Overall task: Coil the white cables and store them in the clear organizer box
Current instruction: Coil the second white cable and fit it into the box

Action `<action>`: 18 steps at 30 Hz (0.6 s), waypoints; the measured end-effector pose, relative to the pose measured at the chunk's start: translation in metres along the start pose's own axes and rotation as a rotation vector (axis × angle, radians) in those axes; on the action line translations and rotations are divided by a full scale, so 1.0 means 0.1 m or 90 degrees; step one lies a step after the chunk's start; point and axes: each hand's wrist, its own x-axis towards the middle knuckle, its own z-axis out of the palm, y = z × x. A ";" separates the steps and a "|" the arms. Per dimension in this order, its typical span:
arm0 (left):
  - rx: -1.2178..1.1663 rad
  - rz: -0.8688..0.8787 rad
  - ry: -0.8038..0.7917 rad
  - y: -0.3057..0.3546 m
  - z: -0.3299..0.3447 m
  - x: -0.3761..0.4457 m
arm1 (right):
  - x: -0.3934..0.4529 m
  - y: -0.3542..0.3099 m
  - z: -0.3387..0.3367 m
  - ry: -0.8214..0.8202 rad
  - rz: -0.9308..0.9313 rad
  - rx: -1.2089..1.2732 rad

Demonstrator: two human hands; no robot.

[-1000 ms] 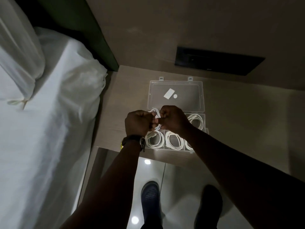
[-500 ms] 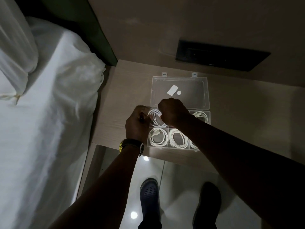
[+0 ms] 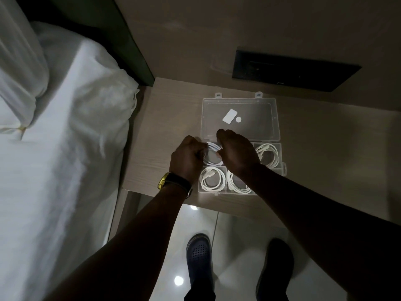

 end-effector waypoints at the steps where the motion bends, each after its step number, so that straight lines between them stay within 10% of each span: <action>1: 0.037 0.019 -0.031 -0.01 0.00 -0.03 | -0.01 0.01 0.00 0.004 -0.006 0.003; 18: 0.147 -0.044 -0.144 0.10 0.01 -0.01 | -0.02 0.03 0.00 -0.060 0.048 -0.083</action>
